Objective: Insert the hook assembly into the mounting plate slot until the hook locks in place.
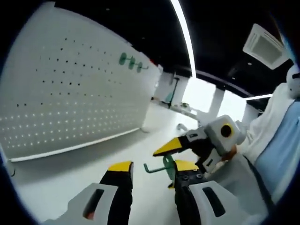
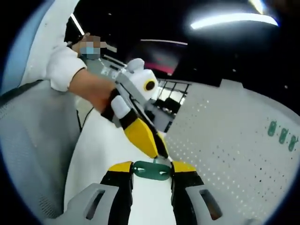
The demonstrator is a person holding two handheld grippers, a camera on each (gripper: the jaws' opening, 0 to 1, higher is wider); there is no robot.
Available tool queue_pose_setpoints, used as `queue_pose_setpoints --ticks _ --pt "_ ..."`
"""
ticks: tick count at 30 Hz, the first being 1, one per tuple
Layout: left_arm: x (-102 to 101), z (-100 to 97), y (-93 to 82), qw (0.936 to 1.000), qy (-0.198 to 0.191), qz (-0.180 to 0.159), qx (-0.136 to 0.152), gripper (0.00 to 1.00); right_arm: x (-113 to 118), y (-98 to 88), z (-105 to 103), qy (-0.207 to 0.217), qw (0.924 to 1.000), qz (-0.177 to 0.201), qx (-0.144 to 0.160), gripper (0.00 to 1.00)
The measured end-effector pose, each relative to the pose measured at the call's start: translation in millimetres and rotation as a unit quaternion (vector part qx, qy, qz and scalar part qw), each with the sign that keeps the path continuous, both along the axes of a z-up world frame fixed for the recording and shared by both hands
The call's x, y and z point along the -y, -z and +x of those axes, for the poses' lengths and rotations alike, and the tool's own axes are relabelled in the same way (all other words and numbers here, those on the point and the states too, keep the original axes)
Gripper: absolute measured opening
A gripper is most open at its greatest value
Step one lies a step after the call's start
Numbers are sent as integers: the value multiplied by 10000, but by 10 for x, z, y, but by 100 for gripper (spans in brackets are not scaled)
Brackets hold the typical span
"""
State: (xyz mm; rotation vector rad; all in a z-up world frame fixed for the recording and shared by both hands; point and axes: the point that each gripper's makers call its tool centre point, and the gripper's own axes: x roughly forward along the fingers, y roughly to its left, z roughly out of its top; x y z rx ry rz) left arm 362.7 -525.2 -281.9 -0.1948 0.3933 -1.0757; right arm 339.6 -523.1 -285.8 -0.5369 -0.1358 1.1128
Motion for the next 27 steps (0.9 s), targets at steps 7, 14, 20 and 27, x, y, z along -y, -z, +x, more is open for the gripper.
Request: queue_pose_setpoints --ticks 7,14,20,27 --pt "21 -39 -10 9997 96 -154 -152 24 -23 -16 -15 -60 9999 -26 80 30" --pt "28 -38 -25 9997 96 -184 -131 22 -6 -4 -3 -51 9999 -85 121 30" --pt "13 -29 -33 9998 83 -177 -99 18 -4 1 -7 -68 9997 -167 192 30" --pt "-18 -17 -67 9995 77 -300 -66 6 13 36 -16 -93 9990 -323 296 30"
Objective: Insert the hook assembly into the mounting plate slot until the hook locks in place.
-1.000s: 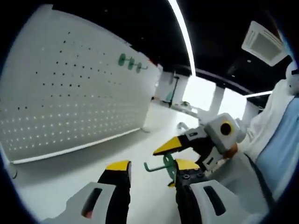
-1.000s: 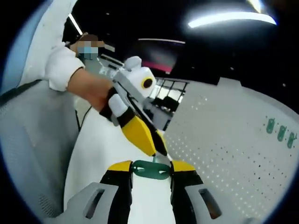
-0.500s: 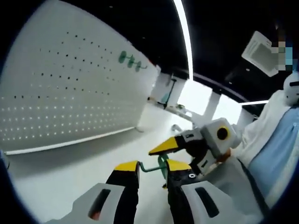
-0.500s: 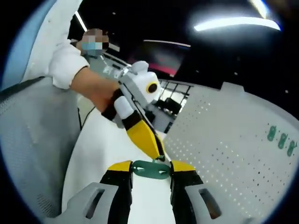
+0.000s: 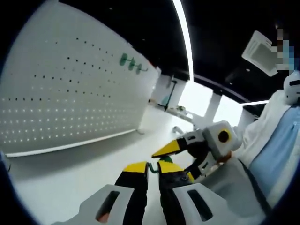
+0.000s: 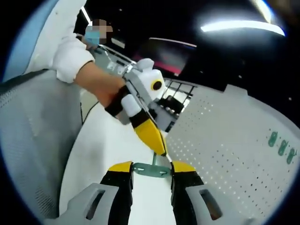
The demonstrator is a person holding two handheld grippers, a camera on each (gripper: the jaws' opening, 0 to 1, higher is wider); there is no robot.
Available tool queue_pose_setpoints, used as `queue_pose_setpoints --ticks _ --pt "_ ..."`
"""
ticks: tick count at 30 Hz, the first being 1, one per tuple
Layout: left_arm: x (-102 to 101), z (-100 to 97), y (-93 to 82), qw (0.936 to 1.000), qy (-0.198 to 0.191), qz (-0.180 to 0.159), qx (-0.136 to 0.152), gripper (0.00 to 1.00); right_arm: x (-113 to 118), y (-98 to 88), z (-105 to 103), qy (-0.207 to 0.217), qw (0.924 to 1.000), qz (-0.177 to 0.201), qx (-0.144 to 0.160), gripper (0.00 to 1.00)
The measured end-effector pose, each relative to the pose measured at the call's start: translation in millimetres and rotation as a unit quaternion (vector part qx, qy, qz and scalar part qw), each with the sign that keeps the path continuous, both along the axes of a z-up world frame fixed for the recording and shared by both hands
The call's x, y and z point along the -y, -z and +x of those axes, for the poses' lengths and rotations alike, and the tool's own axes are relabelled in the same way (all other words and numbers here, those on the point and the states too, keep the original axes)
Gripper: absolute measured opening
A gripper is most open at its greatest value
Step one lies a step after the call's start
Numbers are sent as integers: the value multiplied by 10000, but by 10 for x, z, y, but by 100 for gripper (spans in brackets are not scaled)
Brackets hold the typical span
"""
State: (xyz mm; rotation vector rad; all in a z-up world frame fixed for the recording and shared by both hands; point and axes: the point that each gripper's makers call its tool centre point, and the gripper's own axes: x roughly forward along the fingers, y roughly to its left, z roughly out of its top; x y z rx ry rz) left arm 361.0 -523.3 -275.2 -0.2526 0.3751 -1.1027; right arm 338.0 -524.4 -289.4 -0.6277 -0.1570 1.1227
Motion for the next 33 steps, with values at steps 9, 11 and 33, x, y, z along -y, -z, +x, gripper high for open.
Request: queue_pose_setpoints --ticks 9,11,33 --pt "24 -29 -33 9999 71 -96 -4 6 8 30 24 24 10000 -78 14 30" --pt "32 -39 -43 9999 88 -109 8 5 7 45 36 44 9999 -94 0 30" --pt "3 -2 -123 9998 -67 -118 175 2 14 137 131 421 9957 179 -802 34"
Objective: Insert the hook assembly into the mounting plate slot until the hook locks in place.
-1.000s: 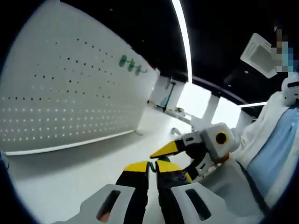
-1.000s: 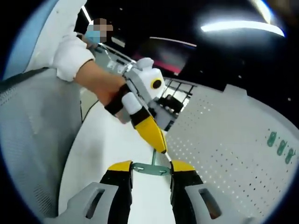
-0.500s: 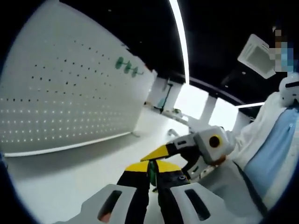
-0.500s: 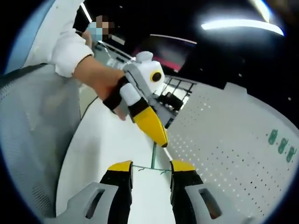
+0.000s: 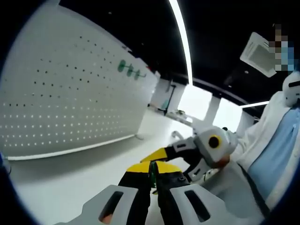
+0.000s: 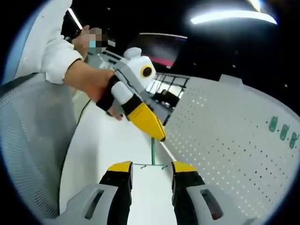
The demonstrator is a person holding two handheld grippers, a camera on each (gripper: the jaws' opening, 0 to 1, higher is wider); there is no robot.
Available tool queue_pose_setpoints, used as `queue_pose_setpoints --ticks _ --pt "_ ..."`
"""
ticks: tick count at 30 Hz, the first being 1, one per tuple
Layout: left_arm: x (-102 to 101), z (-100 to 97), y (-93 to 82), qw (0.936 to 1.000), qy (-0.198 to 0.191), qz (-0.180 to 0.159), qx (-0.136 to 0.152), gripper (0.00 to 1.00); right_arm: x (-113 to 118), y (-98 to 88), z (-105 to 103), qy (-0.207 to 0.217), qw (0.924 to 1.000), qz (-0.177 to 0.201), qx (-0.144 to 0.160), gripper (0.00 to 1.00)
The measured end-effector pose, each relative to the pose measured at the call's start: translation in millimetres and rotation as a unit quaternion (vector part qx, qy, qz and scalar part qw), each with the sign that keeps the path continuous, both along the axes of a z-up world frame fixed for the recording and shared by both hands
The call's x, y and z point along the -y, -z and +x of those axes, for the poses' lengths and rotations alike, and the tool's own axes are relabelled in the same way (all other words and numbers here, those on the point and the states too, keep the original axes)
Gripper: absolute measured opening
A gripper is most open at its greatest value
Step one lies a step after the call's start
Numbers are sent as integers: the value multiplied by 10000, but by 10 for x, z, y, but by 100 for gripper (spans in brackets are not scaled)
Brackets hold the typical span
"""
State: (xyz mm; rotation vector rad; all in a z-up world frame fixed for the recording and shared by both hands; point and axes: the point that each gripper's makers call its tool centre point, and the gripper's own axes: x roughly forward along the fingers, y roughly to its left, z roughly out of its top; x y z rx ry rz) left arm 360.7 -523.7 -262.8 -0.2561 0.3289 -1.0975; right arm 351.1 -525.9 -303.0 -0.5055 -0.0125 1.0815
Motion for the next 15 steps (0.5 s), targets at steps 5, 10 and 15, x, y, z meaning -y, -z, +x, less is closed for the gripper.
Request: queue_pose_setpoints --ticks 5,10,15 --pt "-10 1 -12 9999 -15 56 111 2 -4 -54 3 -44 9998 152 -90 33" --pt "48 -63 11 9987 181 303 369 2 5 -39 -34 -205 9996 -2 -172 32" --pt "126 -190 71 9938 578 682 657 2 69 28 -123 -680 9967 -356 -269 31"
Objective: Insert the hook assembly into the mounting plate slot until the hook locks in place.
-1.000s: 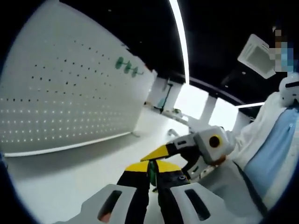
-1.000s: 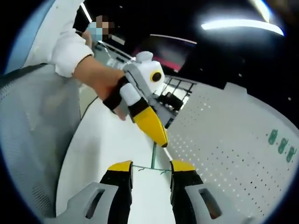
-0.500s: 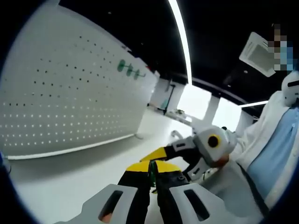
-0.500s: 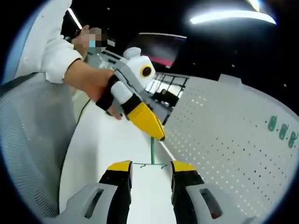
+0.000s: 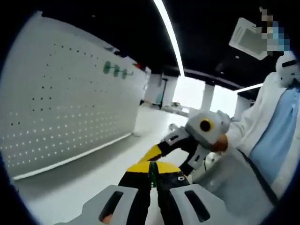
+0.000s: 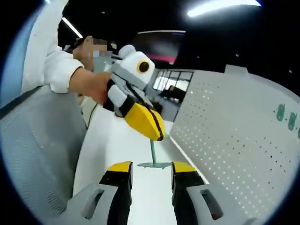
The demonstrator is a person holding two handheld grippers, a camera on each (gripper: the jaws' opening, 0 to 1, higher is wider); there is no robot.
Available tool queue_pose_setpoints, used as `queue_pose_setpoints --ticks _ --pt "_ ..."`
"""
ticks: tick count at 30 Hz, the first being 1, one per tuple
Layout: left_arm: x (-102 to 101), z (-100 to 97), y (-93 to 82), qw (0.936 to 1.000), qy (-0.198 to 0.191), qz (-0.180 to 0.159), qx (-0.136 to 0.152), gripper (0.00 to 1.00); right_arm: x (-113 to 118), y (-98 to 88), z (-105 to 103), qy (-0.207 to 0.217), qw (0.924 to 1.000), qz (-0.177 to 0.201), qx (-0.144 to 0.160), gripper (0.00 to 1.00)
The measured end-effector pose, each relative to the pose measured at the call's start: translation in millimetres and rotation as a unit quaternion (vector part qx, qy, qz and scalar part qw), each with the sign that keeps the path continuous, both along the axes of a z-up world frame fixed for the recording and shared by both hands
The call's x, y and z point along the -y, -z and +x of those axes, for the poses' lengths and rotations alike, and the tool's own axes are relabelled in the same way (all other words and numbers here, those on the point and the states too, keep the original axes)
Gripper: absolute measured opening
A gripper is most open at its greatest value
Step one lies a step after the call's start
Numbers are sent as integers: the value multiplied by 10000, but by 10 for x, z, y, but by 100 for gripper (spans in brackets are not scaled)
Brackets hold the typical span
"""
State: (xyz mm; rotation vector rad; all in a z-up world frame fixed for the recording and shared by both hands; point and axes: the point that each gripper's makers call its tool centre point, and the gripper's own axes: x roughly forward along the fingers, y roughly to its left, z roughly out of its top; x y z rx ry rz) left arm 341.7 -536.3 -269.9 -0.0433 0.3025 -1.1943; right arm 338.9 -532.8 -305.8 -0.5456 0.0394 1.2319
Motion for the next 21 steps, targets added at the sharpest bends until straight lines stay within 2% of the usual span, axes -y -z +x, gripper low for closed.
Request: queue_pose_setpoints --ticks 4,6,7,11,17,21 --pt "105 -137 123 9983 384 412 135 2 38 67 -100 -401 9987 -290 -137 31" --pt "141 -185 159 9973 494 512 168 2 49 108 -134 -526 9976 -403 -206 31" --pt "151 -210 175 9966 570 561 185 2 54 163 -187 -650 9959 -521 -366 30" --pt "195 -297 257 9936 803 768 205 2 39 272 -275 -919 9913 -802 -503 28" --pt "216 -356 289 9913 965 866 216 2 41 393 -370 -1120 9847 -1012 -867 23" --pt "228 -375 297 9906 1033 865 218 2 52 425 -389 -1139 9833 -1025 -979 20"
